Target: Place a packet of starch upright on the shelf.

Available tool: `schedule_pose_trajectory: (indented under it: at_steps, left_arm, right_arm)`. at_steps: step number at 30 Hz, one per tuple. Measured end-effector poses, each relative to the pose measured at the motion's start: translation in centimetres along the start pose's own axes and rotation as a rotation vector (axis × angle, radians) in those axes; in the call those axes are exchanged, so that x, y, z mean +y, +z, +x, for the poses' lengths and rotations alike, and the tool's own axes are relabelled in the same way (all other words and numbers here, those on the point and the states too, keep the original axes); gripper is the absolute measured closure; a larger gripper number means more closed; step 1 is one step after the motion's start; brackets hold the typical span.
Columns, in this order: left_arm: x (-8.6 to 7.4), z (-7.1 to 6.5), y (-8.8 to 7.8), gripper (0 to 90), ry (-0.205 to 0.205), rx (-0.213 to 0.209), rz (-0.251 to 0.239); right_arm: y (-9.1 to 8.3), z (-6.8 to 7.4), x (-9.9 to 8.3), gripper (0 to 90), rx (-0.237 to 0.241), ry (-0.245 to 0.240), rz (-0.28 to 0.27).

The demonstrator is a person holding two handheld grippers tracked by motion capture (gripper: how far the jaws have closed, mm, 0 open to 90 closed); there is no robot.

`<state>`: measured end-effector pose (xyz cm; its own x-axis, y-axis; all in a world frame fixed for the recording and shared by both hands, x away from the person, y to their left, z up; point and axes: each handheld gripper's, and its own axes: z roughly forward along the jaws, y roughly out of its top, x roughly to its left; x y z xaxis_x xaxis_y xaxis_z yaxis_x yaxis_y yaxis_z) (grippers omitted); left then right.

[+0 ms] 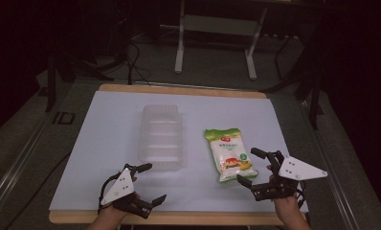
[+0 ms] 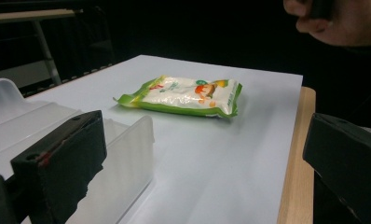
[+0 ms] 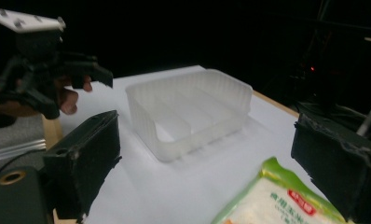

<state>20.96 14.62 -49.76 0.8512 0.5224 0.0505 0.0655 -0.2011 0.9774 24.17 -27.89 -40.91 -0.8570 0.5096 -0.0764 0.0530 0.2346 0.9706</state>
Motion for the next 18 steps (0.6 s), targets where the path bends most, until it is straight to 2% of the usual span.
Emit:
schedule_pose_trajectory:
  at_steps: [6,9,12,14,18]
  left_arm:
    - [0.0,0.0,0.0,0.0,-0.004,0.001,-0.004]
    - [0.0,0.0,0.0,0.0,-0.002,0.000,-0.007]
    - [0.0,0.0,0.0,0.0,-0.001,0.001,-0.004]
    - [0.0,0.0,0.0,0.0,0.000,0.000,-0.005]
    - [0.0,0.0,0.0,0.0,0.002,-0.001,0.003]
  right_arm:
    - [0.1,-0.7,1.1,7.9,-0.016,0.004,-0.013]
    - [0.2,-1.3,2.0,8.0,-0.044,-0.007,-0.041]
    - [0.3,-1.7,2.4,8.0,-0.049,-0.009,-0.035]
    - [0.5,-2.1,2.7,8.0,-0.031,-0.010,-0.033]
    - [1.2,-3.3,3.4,8.0,-0.046,-0.005,-0.022]
